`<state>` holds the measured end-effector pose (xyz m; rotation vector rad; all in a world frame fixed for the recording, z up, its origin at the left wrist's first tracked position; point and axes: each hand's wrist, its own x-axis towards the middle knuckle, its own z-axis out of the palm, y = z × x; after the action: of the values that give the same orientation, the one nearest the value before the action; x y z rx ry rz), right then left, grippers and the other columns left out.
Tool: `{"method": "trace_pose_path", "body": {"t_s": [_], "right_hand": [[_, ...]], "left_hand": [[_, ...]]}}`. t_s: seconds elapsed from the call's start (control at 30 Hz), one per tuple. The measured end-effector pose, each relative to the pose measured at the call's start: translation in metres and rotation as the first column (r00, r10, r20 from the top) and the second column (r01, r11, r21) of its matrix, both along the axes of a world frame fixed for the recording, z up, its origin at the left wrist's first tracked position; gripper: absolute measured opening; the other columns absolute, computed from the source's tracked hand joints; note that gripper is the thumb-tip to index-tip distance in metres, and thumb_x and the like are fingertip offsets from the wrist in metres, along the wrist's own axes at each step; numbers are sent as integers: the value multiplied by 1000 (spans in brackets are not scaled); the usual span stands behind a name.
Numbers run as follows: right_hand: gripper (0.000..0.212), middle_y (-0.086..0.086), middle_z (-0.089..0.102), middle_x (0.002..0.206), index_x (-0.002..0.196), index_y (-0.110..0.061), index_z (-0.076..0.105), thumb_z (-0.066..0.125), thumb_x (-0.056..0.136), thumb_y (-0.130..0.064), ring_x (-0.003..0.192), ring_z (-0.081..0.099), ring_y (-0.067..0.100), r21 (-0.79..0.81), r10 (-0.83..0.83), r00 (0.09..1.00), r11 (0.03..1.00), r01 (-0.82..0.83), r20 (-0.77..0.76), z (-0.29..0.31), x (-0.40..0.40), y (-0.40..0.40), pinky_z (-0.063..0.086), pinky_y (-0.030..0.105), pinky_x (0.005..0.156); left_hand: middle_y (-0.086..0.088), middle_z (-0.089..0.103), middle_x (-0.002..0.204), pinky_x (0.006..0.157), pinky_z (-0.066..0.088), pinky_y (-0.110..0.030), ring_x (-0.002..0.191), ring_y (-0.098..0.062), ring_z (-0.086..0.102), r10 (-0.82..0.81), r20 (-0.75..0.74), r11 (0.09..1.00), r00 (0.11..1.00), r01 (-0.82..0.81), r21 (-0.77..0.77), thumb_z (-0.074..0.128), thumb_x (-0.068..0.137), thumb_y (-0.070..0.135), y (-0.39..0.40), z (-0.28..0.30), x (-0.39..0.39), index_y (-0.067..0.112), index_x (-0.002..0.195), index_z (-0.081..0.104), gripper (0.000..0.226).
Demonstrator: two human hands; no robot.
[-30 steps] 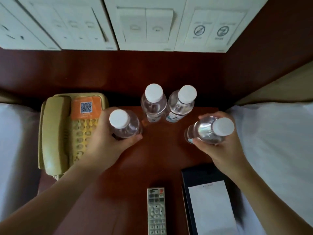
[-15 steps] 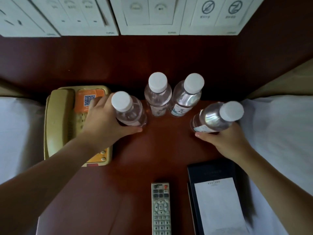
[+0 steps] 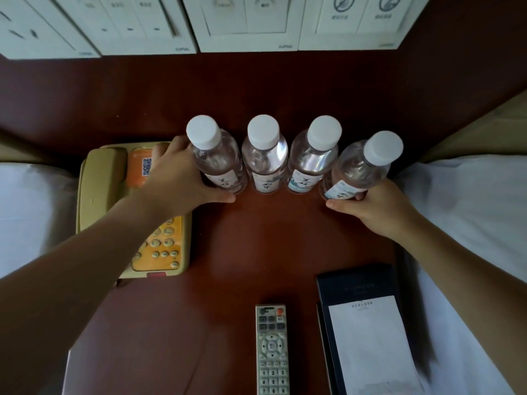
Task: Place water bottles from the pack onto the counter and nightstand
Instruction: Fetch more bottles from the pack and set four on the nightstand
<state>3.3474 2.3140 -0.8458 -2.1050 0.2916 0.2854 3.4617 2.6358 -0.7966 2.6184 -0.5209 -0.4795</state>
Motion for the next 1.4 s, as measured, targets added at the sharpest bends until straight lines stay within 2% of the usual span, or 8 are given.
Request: {"method": "trace_pose_path", "body": {"t_s": [0.07,0.13,0.2,0.3,0.67,0.9,1.07,1.4], "right_hand": [[49,-26,66,106,115,-33,63,87,72,-32,98,60,-16,-13,-3,1000,1000,3,-23,-1,3,-1,44,3,82],[58,-20,69,113,121,-30,64,85,68,-43,107,63,-3,-34,5,999,999,-6,-41,-2,6,-2,50,24,94],[66,-17,69,116,123,-30,64,81,64,-52,111,64,6,-58,9,999,998,-12,-45,0,8,-3,51,38,99],[66,-13,70,119,124,-29,65,81,65,-53,113,64,10,-84,30,999,996,-33,-37,2,9,-4,51,45,100],[62,-8,68,126,129,-25,63,84,73,-39,119,61,13,-142,100,994,984,-105,-44,3,15,-8,48,45,103],[64,-7,68,126,129,-25,64,84,70,-42,119,61,14,-148,99,994,983,-104,-42,2,16,-9,48,45,103],[71,-8,68,126,128,-28,63,77,64,-55,120,61,15,-156,97,995,983,-100,-27,3,19,-8,49,46,102],[66,-12,68,125,127,-32,63,77,67,-54,118,61,12,-168,98,994,980,-103,-38,0,17,-9,50,46,101]], "left_hand": [[-1,62,134,113,25,-51,131,-28,44,-109,74,983,991,96,154,85,57,61,2,-4,7,29,133,58,87],[2,63,134,105,15,-40,131,-27,43,-170,175,955,970,118,274,85,61,59,2,-8,11,33,135,57,83],[4,65,132,98,13,-37,130,-25,44,-197,212,941,957,124,315,84,60,62,2,-10,13,35,134,57,83],[6,64,132,96,11,-36,130,-21,41,-205,216,933,955,124,339,82,58,66,2,-11,14,38,135,55,86],[8,66,124,101,9,-40,128,-21,44,-124,184,944,975,59,324,82,58,67,-6,-12,8,41,131,54,82],[7,64,126,99,11,-39,127,-21,42,-135,216,944,967,59,323,81,58,69,-5,-14,8,40,134,52,85],[7,64,128,97,7,-40,128,-23,42,-175,246,934,953,81,349,77,60,73,-4,-17,9,40,136,49,87],[11,61,133,96,7,-42,129,-20,38,-200,241,919,950,97,381,73,62,75,-3,-19,12,46,137,46,85]]}}
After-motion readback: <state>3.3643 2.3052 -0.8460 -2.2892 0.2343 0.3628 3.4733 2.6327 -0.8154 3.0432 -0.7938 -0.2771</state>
